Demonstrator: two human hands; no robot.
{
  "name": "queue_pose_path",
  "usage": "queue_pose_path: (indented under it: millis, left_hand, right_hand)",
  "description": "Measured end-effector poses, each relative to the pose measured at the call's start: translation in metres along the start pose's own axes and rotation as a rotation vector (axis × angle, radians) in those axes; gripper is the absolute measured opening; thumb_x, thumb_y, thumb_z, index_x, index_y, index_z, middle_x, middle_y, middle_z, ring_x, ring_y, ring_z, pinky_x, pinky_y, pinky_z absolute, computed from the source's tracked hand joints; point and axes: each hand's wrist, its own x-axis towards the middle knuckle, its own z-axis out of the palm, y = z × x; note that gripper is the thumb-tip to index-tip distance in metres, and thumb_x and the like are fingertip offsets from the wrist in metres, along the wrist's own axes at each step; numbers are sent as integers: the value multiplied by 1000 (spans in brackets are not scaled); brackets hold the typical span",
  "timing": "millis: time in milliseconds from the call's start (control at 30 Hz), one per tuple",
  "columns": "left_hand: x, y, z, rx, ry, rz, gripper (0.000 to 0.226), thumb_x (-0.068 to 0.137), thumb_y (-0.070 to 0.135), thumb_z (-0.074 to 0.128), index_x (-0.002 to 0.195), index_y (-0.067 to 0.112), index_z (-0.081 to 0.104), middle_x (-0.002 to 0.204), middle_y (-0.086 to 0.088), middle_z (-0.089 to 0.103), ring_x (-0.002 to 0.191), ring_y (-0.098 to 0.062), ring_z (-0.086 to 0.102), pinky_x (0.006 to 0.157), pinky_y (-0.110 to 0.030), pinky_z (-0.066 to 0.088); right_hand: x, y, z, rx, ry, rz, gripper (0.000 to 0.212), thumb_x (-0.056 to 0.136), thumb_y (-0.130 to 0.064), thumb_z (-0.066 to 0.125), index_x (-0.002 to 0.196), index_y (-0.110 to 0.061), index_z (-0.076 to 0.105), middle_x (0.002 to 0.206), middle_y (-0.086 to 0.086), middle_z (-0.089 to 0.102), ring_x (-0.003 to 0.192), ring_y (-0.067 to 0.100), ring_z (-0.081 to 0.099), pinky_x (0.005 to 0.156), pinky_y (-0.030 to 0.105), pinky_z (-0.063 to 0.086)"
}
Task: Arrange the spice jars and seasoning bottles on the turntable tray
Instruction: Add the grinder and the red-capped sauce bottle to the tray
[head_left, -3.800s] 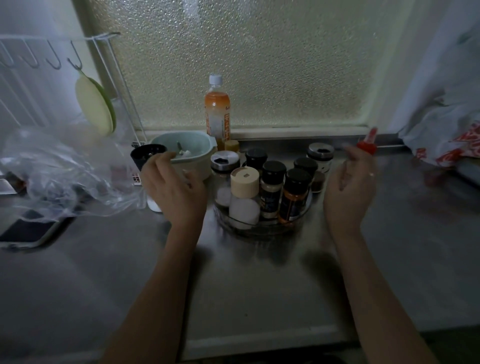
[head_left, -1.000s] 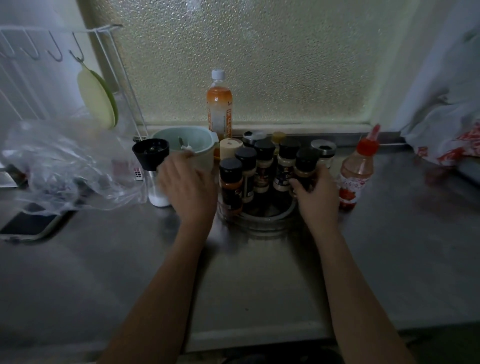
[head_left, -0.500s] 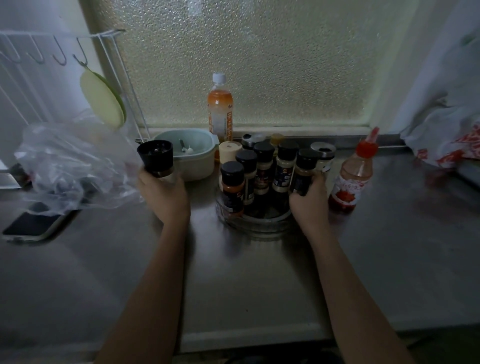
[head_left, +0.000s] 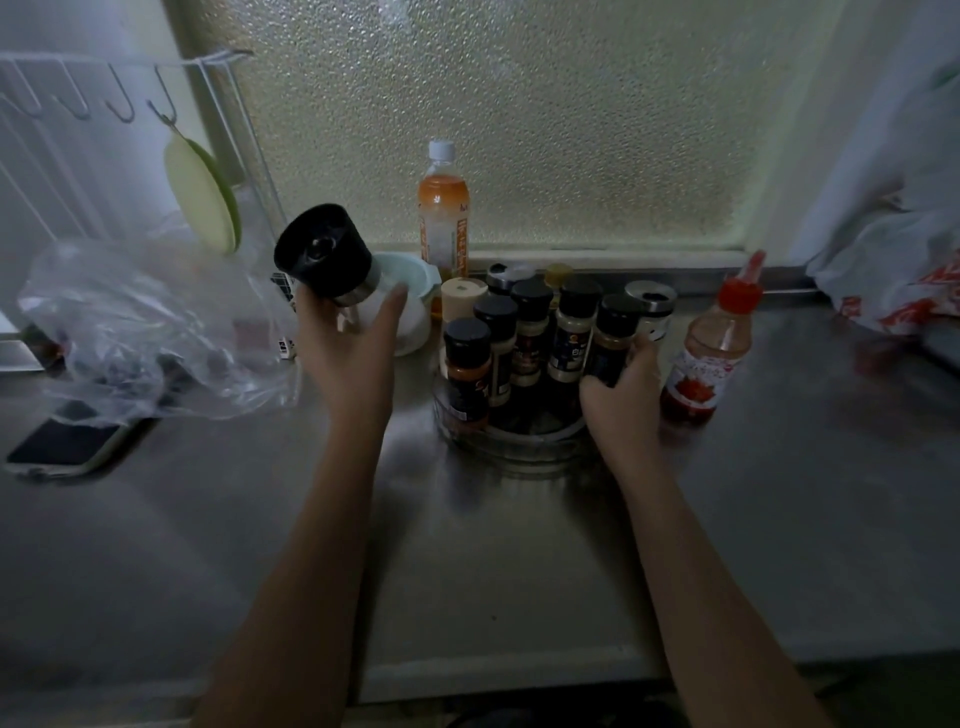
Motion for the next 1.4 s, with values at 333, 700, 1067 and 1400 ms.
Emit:
queue_pose_path:
  millis: [333,700,1067,1400]
  left_hand:
    - [-5,-4,8,6,-207,-26,56,72,19,79,122,13,54,108,8,64,101,1,61,88,-19,50]
    - [2,-19,9,-44,-473,-149,54,72,32,73,120,17,56,113,-7,66,106,-29,61,94,-51,51]
    - [2,-18,20,-198,-658,-244,41,84,2,63,122,13,52,111,-3,66,104,-13,65,87,-27,54]
    - [-7,-29,30,-81,-651,-110,47,68,14,62,114,21,53,109,2,64,101,-5,60,87,-23,49]
  right_hand:
    - [0,0,0,-54,6,6,53,77,-3,59,126,-14,41,125,11,55,117,26,53,96,34,42]
    - [-5,-4,-1,-95,-7,25,56,81,-8,61,132,-9,38,131,15,51,121,30,50,98,37,41]
    - [-4,0,2,-170,10,35,57,79,5,53,132,-9,37,134,17,49,125,33,46,102,39,39]
    - [-1,3,3,-146,-28,23,56,81,8,52,132,-10,38,133,13,47,124,31,46,90,28,35]
